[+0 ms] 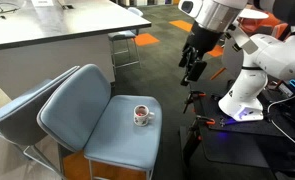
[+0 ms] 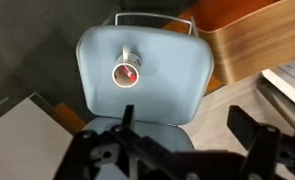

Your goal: Take the marker out of the cup and put it on the seat of the chair

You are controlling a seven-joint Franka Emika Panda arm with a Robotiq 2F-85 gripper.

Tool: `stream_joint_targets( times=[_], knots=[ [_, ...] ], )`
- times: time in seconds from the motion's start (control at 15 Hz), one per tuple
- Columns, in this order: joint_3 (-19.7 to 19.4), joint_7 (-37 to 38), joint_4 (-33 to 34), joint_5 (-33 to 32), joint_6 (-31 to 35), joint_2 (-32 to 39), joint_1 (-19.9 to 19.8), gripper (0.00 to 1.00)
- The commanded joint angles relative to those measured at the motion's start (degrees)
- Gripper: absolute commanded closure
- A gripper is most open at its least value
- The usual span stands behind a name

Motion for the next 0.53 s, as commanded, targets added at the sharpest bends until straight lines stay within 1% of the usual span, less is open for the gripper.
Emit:
stream_joint_targets(
  times=[0.0,0.4,0.47],
  knots=[
    [-0.30,0.17,0.14,-0.22,-0.16,0.08,0.34,0.00],
    [-0.30,0.17,0.14,-0.22,-0.15,0.08,0.34,0.00],
    [-1.53,-3.69,0.40,-0.86,-0.36,0.63,0.77,0.00]
  ],
)
